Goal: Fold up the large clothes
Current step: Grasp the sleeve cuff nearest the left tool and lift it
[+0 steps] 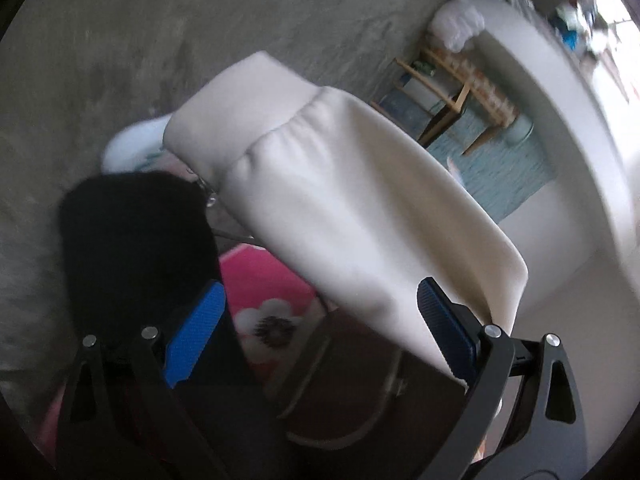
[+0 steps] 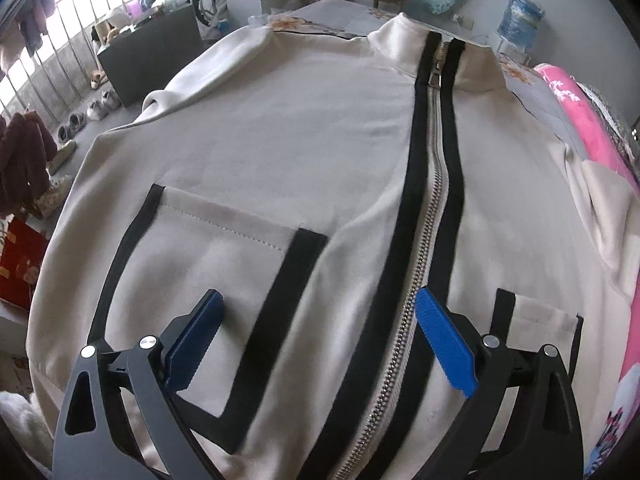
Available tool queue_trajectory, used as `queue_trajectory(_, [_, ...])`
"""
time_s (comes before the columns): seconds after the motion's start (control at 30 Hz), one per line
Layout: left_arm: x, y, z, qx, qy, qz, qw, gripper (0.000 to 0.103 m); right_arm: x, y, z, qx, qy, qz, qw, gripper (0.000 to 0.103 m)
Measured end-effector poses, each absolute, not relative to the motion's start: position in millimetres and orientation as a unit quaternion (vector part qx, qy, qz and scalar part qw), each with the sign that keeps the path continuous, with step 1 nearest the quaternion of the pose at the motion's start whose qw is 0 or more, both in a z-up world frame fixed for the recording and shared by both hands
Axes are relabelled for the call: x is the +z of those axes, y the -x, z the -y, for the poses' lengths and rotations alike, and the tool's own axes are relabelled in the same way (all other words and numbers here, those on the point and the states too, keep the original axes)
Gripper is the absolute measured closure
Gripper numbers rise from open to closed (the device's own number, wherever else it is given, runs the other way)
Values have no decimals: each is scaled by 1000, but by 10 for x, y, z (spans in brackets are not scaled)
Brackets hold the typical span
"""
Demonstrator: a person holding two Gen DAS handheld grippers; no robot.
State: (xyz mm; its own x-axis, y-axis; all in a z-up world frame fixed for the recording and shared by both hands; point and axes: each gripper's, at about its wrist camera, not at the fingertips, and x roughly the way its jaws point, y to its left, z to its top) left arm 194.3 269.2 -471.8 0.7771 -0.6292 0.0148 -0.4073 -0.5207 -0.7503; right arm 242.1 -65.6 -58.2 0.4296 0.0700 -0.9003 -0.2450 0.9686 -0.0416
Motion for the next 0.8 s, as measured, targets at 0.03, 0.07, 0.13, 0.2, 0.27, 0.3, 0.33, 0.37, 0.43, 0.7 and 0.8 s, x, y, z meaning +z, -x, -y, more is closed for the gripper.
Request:
queue_trajectory(0.03, [-4785,-1970,-2635,-143,868,-288,378,10,-581,-2430,649,93,85,-527,841,9])
queue_trajectory(0.07, [-4872,-2026,-2571,-143,877,-270,370,10,-577,-2436,638,91,88,-528,839,9])
queue_trajectory(0.13, [-4982,-2114,-2533,-143,882,-253,370,10,-569,-2449,623,89,91,-531,838,9])
queue_trajectory(0.2, [-5147,-2229,-2495,-126,882,-255,376,10,-562,-2460,605,87,92,-533,837,9])
queue_trajectory(0.27, [-5274,-2286,-2477,-113,891,-249,363,14,-558,-2468,589,87,92,-532,837,9])
queue_trajectory(0.3, [-5316,-2315,-2482,-106,891,-246,366,20,-560,-2468,576,88,92,-531,838,9])
queue_trajectory(0.33, [-5325,-2333,-2500,-99,889,-250,370,31,-564,-2468,566,88,93,-530,838,9])
queue_trajectory(0.37, [-5313,-2336,-2526,-95,888,-251,374,43,-565,-2473,561,89,93,-528,839,9])
queue_trajectory(0.43, [-5250,-2383,-2633,-97,877,-252,397,59,-564,-2482,551,90,94,-525,841,9])
queue_trajectory(0.7, [-4382,-2336,-3708,-67,759,-296,575,91,-531,-2421,605,96,84,-510,850,9])
queue_trajectory(0.8, [-3747,-2220,-4272,-41,697,-296,652,92,-491,-2346,682,97,72,-499,858,9])
